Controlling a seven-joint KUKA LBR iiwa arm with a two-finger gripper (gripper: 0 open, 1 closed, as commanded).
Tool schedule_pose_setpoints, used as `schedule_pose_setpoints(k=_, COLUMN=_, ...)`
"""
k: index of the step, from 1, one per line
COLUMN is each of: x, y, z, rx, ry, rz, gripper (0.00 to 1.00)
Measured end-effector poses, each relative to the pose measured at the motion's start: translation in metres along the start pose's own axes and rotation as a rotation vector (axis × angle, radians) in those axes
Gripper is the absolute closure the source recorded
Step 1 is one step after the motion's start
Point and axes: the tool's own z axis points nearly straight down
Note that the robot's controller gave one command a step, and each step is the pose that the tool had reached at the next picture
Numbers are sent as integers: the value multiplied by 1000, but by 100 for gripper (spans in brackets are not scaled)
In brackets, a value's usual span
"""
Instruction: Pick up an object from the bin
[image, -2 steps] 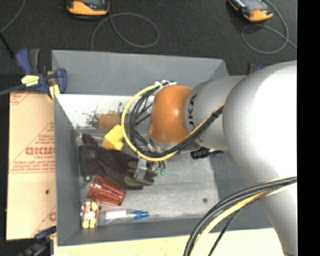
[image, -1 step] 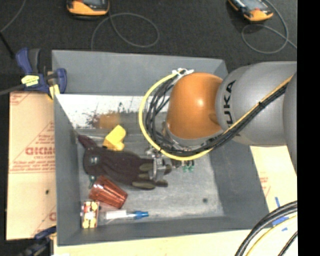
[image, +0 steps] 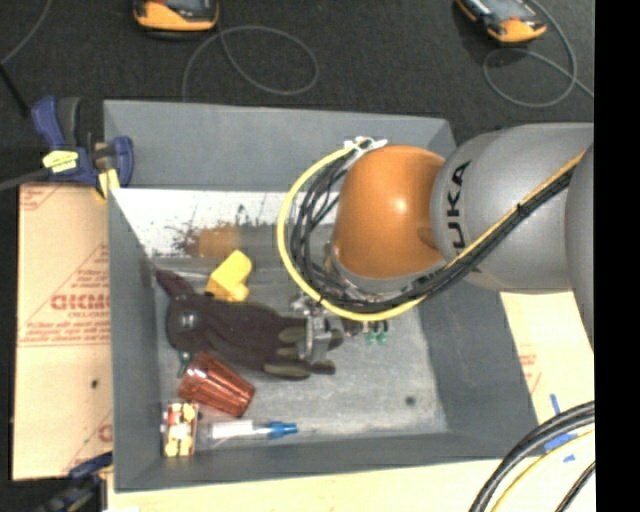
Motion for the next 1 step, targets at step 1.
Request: schedule_pose_setpoints(k=1, x=-2, y=-5, z=-96, rx=1, ry=-4, rz=-30, gripper=100)
